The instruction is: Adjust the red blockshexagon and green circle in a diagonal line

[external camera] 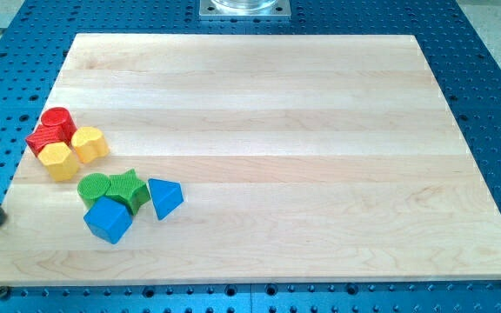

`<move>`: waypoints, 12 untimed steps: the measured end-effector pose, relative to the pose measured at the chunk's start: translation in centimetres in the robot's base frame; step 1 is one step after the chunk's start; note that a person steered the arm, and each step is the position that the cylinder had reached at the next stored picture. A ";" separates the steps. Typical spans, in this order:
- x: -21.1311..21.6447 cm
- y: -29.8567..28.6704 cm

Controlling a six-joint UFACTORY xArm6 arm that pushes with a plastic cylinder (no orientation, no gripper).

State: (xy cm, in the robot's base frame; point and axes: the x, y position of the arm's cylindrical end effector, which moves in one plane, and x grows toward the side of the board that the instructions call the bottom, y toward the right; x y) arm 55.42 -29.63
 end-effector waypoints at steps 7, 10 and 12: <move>-10.2 -0.8; -12.6 -0.8; -20.4 3.4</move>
State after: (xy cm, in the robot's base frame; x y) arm 35.03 -26.20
